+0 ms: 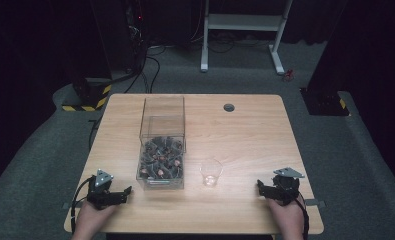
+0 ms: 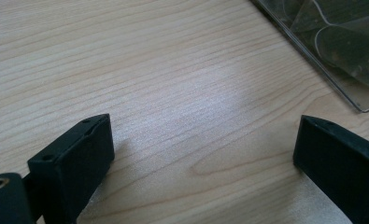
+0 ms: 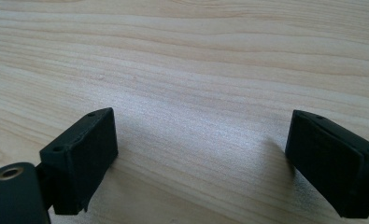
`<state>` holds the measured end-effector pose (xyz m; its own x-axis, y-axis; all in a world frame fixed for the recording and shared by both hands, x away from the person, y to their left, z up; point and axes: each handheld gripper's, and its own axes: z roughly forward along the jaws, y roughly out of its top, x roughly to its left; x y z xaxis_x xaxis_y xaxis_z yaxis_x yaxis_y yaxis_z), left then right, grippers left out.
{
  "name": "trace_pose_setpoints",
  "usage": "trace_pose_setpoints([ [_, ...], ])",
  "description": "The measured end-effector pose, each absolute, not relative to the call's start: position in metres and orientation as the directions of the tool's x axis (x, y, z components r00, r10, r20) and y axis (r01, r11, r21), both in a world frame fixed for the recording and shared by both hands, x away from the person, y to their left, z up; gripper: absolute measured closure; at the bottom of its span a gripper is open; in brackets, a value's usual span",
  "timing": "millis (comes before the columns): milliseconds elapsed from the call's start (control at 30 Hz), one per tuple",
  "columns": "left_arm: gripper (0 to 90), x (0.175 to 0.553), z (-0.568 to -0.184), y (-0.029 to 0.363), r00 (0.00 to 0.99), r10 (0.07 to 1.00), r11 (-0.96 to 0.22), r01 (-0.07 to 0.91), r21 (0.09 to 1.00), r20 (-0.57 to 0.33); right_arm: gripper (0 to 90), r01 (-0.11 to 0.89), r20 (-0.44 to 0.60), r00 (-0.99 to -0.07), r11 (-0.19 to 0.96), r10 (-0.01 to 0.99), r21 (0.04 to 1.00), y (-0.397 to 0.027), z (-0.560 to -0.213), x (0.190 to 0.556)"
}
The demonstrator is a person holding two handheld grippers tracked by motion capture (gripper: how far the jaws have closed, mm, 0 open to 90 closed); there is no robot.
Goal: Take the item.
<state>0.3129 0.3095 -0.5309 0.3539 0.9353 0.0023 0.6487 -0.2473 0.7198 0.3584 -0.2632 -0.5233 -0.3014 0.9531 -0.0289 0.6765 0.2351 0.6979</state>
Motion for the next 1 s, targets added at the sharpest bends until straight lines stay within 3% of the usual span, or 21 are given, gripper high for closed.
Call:
trace_pose_setpoints([
  [1000,5.4,0.313,-0.531,0.310,0.354,0.935,-0.247,0.649,0.720,0.002,11.1,0.614,-0.010,-0.380,0.260,0.925,0.745,-0.238,-0.512,0.350],
])
